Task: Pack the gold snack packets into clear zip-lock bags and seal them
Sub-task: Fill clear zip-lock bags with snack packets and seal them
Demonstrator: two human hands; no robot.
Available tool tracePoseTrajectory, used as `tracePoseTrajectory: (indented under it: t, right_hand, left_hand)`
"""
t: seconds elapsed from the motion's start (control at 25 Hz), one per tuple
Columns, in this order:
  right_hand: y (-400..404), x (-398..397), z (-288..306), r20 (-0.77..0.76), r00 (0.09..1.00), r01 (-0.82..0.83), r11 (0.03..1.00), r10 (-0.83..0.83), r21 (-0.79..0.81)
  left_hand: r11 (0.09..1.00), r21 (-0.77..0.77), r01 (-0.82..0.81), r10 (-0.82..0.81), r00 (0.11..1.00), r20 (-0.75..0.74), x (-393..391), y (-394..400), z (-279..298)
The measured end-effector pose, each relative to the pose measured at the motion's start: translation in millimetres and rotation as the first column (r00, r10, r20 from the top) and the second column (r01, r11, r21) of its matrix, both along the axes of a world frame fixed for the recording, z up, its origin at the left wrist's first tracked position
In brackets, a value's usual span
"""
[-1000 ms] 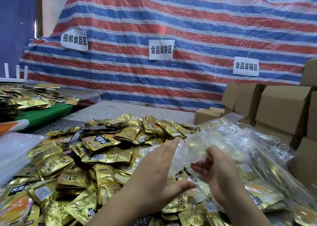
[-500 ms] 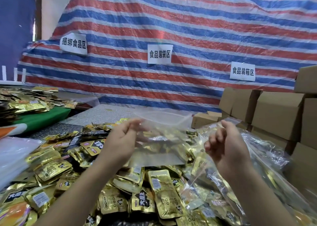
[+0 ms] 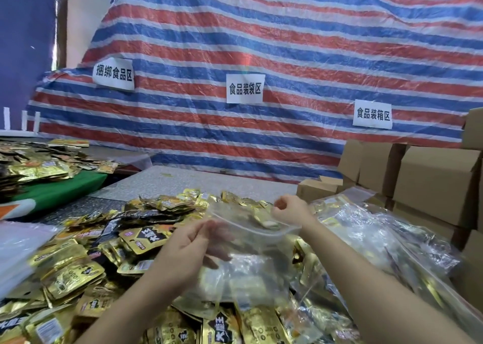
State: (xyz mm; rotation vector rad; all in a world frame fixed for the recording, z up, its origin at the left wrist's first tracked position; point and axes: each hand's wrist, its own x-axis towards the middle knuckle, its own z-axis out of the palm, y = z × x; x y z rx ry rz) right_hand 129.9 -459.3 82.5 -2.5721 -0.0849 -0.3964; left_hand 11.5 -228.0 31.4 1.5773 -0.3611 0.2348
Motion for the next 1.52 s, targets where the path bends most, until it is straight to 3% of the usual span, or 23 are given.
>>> tracePoseTrajectory:
  t: [0.12,0.36,0.44,0.56,0.8,1.04,1.12,1.2,1.24,1.32,1.36,1.44,1.52]
  right_hand:
    - [9,24,-6,-0.097,0.994,-0.06,0.977,0.041,-0.204]
    - [20,44,-24,-0.12,0.989,-0.114,0.965,0.088,-0.235]
    - [24,46,-25,-0.128,0.987,-0.132,0.937,0.095,-0.325]
    - [28,50,-24,-0.123,0.99,-0.11,0.898,0.063,-0.425]
    - [34,52,-10,-0.102,0.993,0.012,0.915,-0.059,-0.403]
    - [49,53,-15,-0.008,0.993,0.084,0.757,-0.117,-0.648]
    - [48,56,-15,0.001,0.994,0.087,0.769,-0.112,-0.634]
    - [43,57,-13,0.013,0.992,0.117,0.859,-0.127,-0.499]
    - [39,58,-9,0.013,0.989,0.145,0.924,-0.15,-0.354]
    - [31,54,5,-0.022,0.985,0.17,0.978,-0.169,0.121]
    - [28,48,13,-0.036,0.99,0.142,0.912,-0.139,0.386]
    - [25,29,30,-0.039,0.999,0.022,0.631,0.014,0.776]
    - [24,1,42,0.036,0.968,-0.113,0.304,0.247,0.946]
  left_hand:
    - [0.999,0.015,-0.03,0.03,1.0,-0.007,3,-2,-5]
    - [0.998,0.024,-0.057,0.058,0.998,-0.018,9,-1,-9]
    - [0.998,0.03,-0.064,0.064,0.998,-0.02,8,-1,-9]
    - [0.996,0.036,-0.079,0.08,0.996,-0.027,8,0,-7]
    - [0.998,-0.023,-0.065,0.064,0.997,-0.031,7,1,-4]
    - [0.995,-0.056,-0.078,0.078,0.997,-0.001,7,0,-2]
    - [0.994,-0.075,-0.079,0.079,0.997,-0.004,6,1,-1]
    - [0.994,-0.08,-0.077,0.076,0.997,-0.007,7,2,-1]
    - [0.994,-0.083,-0.071,0.071,0.997,-0.008,7,2,-2]
    - [0.994,-0.098,-0.055,0.054,0.998,-0.016,8,1,-2]
    - [0.993,-0.105,-0.045,0.043,0.999,-0.019,8,1,-2]
    - [0.993,-0.115,-0.018,0.015,1.0,-0.022,8,2,-1]
    - [0.992,-0.125,0.025,-0.029,0.999,-0.029,8,3,-1]
